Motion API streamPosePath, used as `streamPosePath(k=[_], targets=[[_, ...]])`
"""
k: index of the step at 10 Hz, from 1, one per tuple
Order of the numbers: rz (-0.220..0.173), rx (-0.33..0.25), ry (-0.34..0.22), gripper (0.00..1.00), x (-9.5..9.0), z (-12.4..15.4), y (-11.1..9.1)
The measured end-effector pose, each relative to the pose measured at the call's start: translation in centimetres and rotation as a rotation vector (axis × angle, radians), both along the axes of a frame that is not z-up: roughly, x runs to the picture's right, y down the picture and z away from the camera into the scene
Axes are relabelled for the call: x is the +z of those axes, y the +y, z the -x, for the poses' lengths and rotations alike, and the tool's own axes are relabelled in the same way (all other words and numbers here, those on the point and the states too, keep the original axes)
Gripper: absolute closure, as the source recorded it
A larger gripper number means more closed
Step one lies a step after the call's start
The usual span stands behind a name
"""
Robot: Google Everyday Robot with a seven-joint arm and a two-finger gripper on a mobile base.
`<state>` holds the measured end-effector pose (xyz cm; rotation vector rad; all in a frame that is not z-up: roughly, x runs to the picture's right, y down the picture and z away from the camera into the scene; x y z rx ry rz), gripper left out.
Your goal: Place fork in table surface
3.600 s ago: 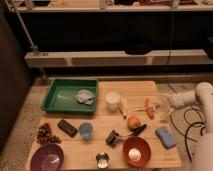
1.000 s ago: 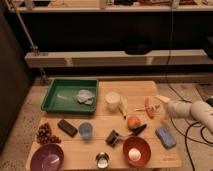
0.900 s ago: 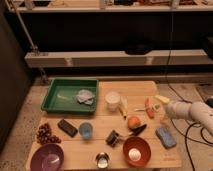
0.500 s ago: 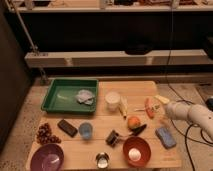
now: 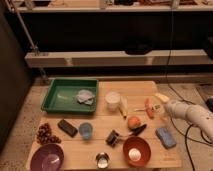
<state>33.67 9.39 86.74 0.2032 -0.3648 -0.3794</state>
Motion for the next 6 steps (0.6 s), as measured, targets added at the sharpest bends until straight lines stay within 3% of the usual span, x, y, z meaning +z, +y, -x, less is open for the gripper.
streamPosePath(k=[4, 6], targets=[[-0.035, -0.038, -0.001, 0.20, 2.2, -0.4, -1.4], [-0.035, -0.037, -0.001, 0.20, 2.2, -0.5, -1.4]])
